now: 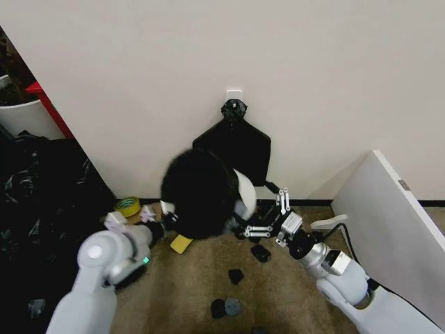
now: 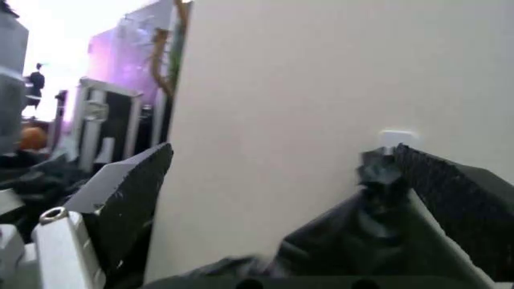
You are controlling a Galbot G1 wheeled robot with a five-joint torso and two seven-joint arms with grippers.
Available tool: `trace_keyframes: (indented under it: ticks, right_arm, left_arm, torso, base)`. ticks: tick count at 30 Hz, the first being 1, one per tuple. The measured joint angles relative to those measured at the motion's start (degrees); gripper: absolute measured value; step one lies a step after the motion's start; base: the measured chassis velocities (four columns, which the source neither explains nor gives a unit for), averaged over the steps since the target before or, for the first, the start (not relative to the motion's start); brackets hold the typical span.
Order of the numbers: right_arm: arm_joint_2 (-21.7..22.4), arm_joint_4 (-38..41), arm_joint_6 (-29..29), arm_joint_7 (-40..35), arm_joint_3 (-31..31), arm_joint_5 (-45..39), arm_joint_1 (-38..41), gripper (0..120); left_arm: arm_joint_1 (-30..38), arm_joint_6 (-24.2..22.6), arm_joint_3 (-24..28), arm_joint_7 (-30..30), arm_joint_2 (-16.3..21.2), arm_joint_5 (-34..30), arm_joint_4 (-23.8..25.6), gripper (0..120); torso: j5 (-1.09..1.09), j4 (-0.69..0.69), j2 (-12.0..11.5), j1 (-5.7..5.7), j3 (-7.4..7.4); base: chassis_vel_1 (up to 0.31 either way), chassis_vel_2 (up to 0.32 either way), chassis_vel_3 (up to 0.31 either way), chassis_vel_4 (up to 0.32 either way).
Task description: Place the garbage bag over the trash bin.
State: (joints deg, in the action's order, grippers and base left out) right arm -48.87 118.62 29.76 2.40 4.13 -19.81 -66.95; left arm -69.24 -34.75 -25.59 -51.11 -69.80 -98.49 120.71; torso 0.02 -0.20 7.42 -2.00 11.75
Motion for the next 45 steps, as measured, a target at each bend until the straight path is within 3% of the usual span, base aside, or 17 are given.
trace_keyframes:
  ticks: [2,6,18,27,37,45]
  right_arm:
    - [-0.4,0.7,-1.6,-2.4,0.1,2.5,-0.3,100]
    - [-1.3,0.4,-2.2,-2.9,-0.9,3.6,-0.2,100]
    - [-2.5,-0.3,-3.2,-3.0,-1.6,5.1,-0.3,100]
    - [-3.0,-0.8,-3.8,-3.7,-1.7,5.7,-0.4,100]
    - [-3.7,-1.5,-5.1,-4.3,-1.1,5.4,-0.8,100]
    - [-3.5,-1.3,-6.0,-4.3,-0.3,4.8,-1.1,100]
  left_arm:
    - [-0.4,-0.4,1.4,-0.6,2.2,4.3,0.3,0]
    - [-0.8,-1.4,2.2,-2.6,2.7,5.9,0.2,0]
    - [-0.6,-2.3,8.0,-5.0,-1.5,12.0,-6.3,0]
    - [-1.6,-2.3,9.4,-3.9,-2.3,16.0,-5.2,34]
    - [-3.6,-2.5,6.8,-5.0,1.5,15.9,5.6,72]
    - [-3.4,-2.7,5.0,-6.8,3.9,14.4,11.4,98]
  torso:
    - [0.01,0.03,0.0,0.00,0.00]
    - [0.03,0.02,0.0,0.00,0.00]
    - [0.01,0.01,0.0,0.00,0.00]
    - [0.01,0.02,0.0,0.00,0.00]
    - [0.02,0.02,0.0,0.00,0.00]
    - [0.02,0.01,0.0,0.00,0.00]
  base:
    - [0.000,0.000,0.000,0.000]
    - [0.000,0.000,0.000,0.000]
    - [0.000,0.000,0.000,0.000]
    - [0.000,0.000,0.000,0.000]
    - [0.000,0.000,0.000,0.000]
    - [0.000,0.000,0.000,0.000]
